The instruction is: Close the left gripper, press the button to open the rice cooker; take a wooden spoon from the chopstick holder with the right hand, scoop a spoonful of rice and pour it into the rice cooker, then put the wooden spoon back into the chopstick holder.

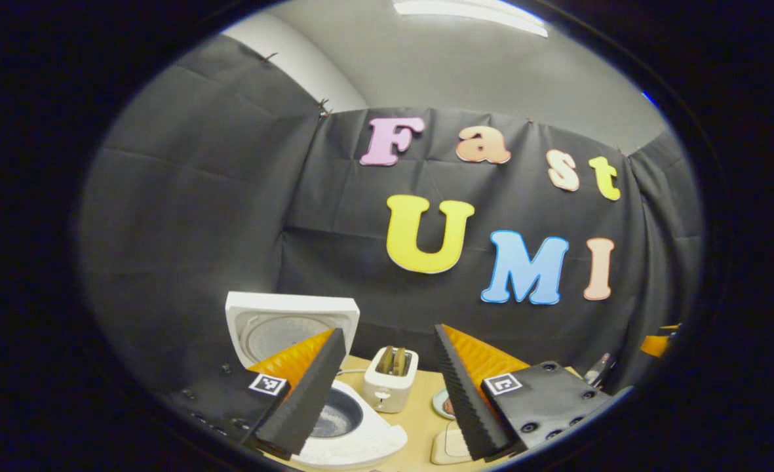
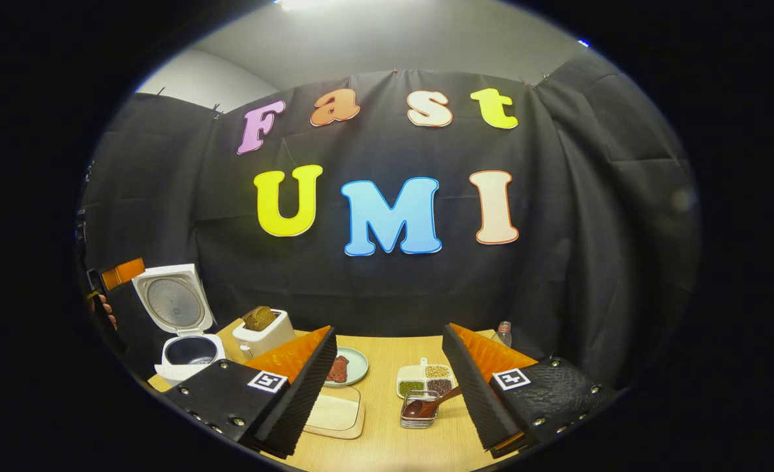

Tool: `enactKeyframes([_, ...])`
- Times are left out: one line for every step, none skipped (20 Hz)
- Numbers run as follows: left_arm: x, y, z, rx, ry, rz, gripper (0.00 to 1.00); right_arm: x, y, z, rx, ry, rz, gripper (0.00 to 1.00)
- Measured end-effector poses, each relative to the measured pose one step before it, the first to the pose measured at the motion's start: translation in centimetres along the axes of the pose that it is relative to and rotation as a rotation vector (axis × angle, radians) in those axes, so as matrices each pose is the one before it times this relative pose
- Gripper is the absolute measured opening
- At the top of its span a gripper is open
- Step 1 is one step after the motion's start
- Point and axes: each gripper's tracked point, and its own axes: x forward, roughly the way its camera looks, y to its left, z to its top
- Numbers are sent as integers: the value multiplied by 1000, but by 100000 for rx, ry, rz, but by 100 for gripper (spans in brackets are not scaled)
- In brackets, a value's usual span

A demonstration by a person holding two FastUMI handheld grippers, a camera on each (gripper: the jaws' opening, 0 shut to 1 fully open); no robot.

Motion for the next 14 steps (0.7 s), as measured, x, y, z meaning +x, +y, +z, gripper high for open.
enactKeyframes([-303, -1142, 216, 1394, -320, -1772, 95, -52, -318, 136, -40, -589, -1219, 98])
enactKeyframes([-159, -813, -340, 715, 76, -2007, 96, -57, -434, 204, -83, -703, -1703, 98])
enactKeyframes([-166, -1174, -561, -28, 883, -1888, 96, -143, -545, 167, -110, -896, -2815, 98])
enactKeyframes([-148, -1232, -540, -944, 888, -2817, 96, -116, -679, 151, 251, -1321, -2862, 98])
enactKeyframes([65, -1333, -583, -377, 750, -3145, 96, -179, -267, 175, 373, -966, -1850, 98])
enactKeyframes([69, -972, -441, -44, 692, -2518, 96, -247, -220, -187, -66, -339, -1996, 98])
enactKeyframes([87, -710, -467, -393, 1026, -2626, 96, -69, -290, -111, -360, -277, -2077, 98])
enactKeyframes([28, -917, -248, -228, 455, -2935, 96, -65, -355, -187, -140, -164, -1808, 98])
enactKeyframes([134, -827, -187, 377, 27, -2882, 96, -40, -270, -180, 521, -47, -1754, 98])
enactKeyframes([16, -359, 65, 1538, -933, -2567, 96, 24, -154, -183, 518, -789, -896, 98])
enactKeyframes([120, -470, 499, 1322, -1511, -2770, 96, 466, -37, 209, 46, -1776, -277, 98])
enactKeyframes([245, -476, 580, -266, -1300, -2588, 96, 378, -136, -263, -340, 383, -142, 98])
enactKeyframes([10, -280, 188, -1845, -808, -1190, 96, 291, -569, -402, -567, 140, -1911, 95])
enactKeyframes([234, -260, -46, -2464, -206, -1106, 96, 399, -770, -320, 966, 57, -1716, 98])
